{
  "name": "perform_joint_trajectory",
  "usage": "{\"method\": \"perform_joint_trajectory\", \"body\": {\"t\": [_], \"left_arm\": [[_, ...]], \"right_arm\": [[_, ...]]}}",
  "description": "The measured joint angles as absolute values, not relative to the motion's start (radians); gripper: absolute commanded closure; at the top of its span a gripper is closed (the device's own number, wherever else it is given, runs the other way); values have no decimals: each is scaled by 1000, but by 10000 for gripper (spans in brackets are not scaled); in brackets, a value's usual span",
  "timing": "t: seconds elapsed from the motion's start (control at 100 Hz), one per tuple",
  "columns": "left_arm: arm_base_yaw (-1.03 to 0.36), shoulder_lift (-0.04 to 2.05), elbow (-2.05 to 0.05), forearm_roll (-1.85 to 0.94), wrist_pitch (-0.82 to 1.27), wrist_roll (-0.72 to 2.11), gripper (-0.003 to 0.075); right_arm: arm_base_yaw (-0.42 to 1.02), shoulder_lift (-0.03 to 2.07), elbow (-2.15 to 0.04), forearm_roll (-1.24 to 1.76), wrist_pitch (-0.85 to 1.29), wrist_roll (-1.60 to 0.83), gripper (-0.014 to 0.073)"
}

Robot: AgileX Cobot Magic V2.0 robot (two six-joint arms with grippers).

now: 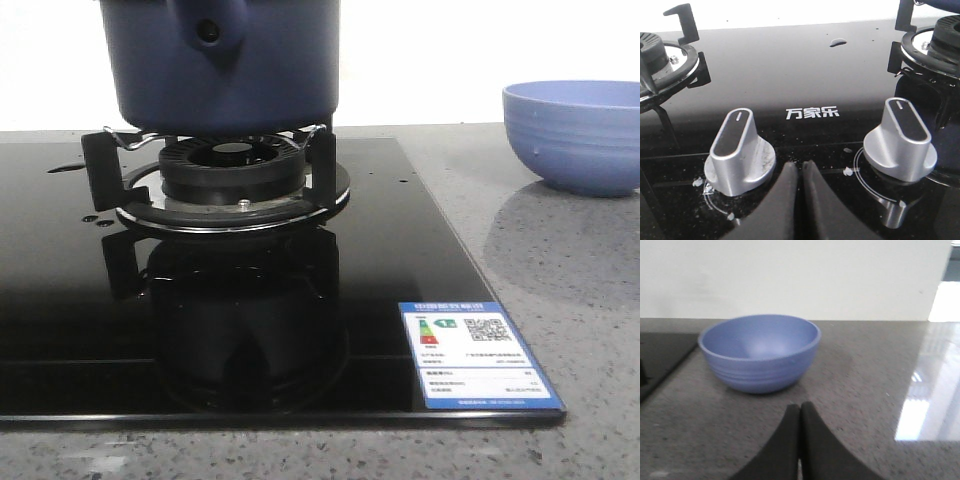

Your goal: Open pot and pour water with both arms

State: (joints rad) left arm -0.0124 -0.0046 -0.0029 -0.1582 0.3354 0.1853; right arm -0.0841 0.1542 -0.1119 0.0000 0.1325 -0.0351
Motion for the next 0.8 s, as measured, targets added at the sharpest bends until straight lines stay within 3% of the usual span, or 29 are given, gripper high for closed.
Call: {"method": "perform_joint_trajectory", "body": {"t": [0.17, 0.46, 0.8], "left_arm": [[-12, -5, -3, -158, 335, 185, 741], [-12, -5, -3, -158, 335, 185, 741], [-12, -5, -3, -158, 335, 185, 741]], "right_arm": [[-158, 118, 9, -100, 107, 67, 658], [-171, -4, 7, -119, 322, 81, 658], [-173, -10, 7, -120, 332, 84, 658]]}}
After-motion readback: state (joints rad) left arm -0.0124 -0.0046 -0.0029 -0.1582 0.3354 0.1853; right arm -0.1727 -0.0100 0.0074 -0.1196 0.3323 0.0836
